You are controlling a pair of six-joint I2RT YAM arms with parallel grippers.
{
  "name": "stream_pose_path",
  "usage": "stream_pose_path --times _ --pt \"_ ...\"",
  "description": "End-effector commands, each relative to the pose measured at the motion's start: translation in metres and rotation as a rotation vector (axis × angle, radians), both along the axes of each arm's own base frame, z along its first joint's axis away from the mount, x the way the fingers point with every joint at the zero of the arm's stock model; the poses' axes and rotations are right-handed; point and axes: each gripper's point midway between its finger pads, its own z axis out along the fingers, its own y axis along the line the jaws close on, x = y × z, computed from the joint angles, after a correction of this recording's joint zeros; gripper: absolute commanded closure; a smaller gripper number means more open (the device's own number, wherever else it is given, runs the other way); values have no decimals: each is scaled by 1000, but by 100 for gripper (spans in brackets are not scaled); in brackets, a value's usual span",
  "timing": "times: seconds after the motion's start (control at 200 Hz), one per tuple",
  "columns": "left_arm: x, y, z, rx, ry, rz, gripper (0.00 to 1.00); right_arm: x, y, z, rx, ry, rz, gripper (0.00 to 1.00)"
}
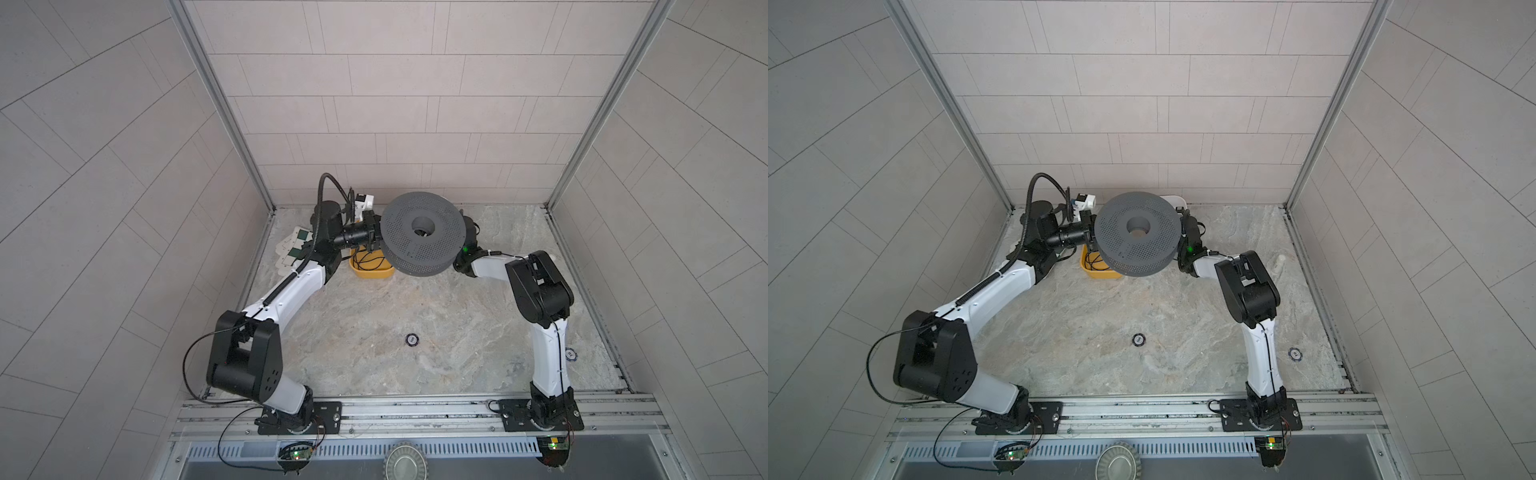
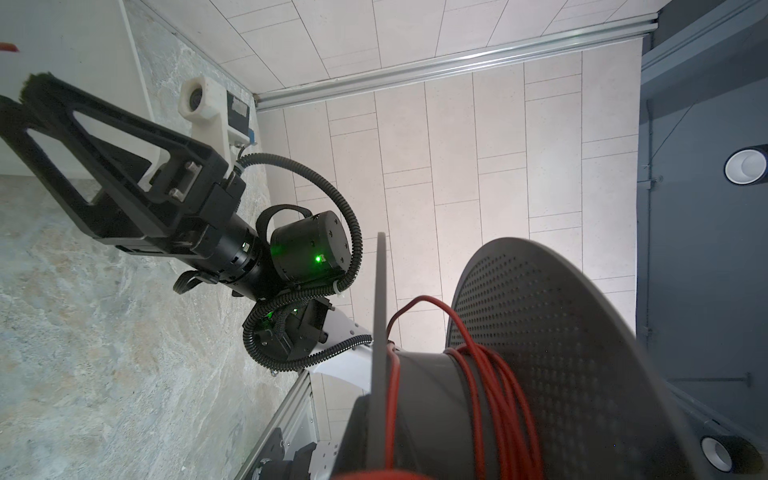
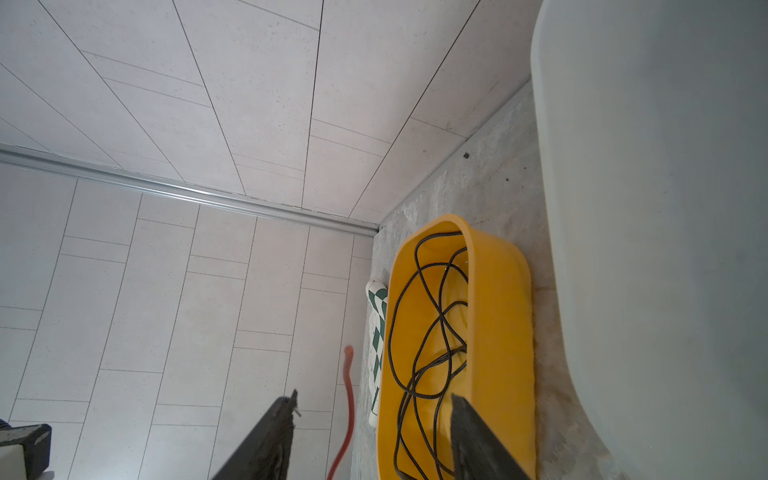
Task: Wrap the cables
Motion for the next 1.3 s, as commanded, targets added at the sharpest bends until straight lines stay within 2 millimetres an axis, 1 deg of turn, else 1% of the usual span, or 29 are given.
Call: stream_pose_path --times 0.0,0.325,0.435,0.56,0.626,0.751,0.841,0.956,1.016,1.101,1.141,1.226,1.296 --pt "-14 1 37 -45 -125 -18 100 5 8 5 24 1 -2 41" --pt "-16 -1 37 -50 -125 -22 100 12 30 2 32 11 24 45" --pt "-17 -1 37 -50 -123 -25 100 16 34 1 32 11 23 50" --pt "-19 -1 38 -52 -123 -26 100 20 37 -1 36 12 22 59" --pt "-20 -2 38 -52 -122 -29 100 22 39 0 45 9 24 61" --pt "-21 -3 36 -52 -117 -32 100 25 41 0 56 9 25 60" --pt "-22 -4 36 -53 -117 -34 100 26 43 0 52 9 26 55" --pt "-24 -7 36 -54 -116 -37 100 29 46 -1 47 10 28 55" --pt "-25 -8 35 -53 -112 -42 100 30 50 -1 45 10 31 58" --pt "-26 -10 35 -53 -114 -46 100 33 53 -2 44 10 34 63" --pt "-26 -10 35 -53 -111 -46 100 33 55 -3 45 9 36 67" --pt "-27 -10 34 -52 -110 -48 100 34 55 -2 49 5 32 82" --pt "-27 -11 33 -52 -108 -50 100 33 55 0 52 0 34 96"
